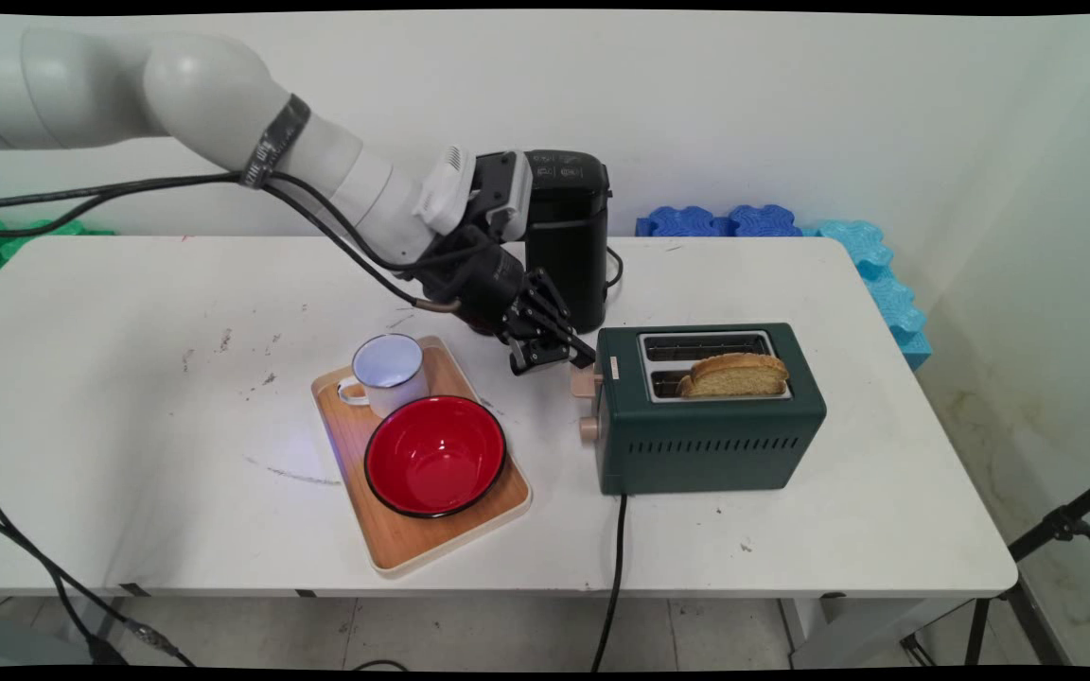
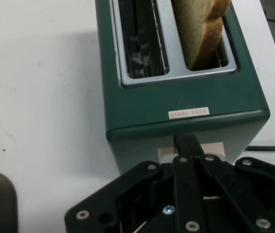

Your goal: Press the toaster switch

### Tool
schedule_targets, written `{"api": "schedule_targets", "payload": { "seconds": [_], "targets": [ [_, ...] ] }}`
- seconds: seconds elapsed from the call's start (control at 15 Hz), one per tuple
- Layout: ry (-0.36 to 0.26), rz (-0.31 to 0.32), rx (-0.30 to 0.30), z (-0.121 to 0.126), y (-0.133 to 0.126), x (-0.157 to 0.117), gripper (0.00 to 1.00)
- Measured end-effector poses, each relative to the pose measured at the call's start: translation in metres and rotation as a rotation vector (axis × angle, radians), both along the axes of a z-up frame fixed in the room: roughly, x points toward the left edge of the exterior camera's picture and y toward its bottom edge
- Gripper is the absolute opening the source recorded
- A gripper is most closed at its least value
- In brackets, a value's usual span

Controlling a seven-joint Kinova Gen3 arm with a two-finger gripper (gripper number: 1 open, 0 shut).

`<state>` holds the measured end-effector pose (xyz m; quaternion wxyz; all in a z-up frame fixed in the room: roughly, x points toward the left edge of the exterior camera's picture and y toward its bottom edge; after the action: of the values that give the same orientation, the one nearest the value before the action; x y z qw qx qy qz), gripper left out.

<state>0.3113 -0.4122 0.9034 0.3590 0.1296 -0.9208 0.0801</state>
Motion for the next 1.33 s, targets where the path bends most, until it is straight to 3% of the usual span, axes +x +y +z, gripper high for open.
{"api": "schedule_targets", "payload": {
  "seconds": [1.33],
  "targets": [
    [-0.007,0.026,0.066,-0.042,-0.010,-0.008,0.00]
  ]
}}
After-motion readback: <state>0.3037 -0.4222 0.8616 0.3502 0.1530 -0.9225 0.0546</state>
